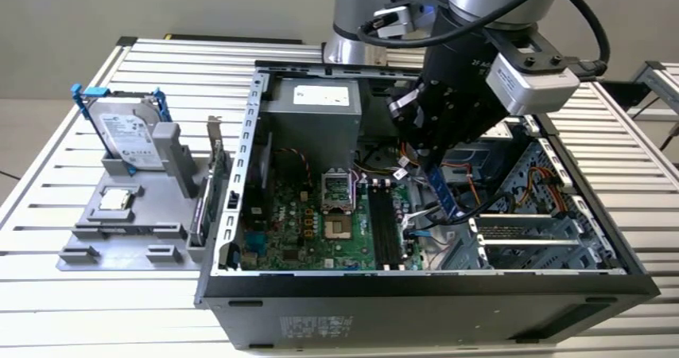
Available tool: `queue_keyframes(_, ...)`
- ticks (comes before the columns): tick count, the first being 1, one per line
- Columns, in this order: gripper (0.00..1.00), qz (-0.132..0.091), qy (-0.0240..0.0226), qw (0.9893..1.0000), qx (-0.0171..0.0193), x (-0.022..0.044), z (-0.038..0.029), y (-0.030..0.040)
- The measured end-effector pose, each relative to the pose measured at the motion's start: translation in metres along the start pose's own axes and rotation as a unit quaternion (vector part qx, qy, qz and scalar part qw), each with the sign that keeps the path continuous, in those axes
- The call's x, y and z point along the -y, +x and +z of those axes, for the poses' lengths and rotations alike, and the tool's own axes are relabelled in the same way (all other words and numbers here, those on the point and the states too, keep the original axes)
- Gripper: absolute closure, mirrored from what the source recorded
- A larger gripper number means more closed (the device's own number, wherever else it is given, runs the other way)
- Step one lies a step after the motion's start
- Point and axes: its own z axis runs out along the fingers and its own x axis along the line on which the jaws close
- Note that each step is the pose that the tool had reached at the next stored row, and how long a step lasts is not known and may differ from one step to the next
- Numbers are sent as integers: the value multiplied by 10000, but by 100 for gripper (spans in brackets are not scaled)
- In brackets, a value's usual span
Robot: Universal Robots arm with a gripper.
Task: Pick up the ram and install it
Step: 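Insert the ram into the slot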
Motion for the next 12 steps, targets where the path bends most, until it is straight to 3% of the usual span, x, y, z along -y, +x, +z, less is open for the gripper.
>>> queue_keyframes(12, 100, 5, 0, 10000, 0, 20, 44, 13)
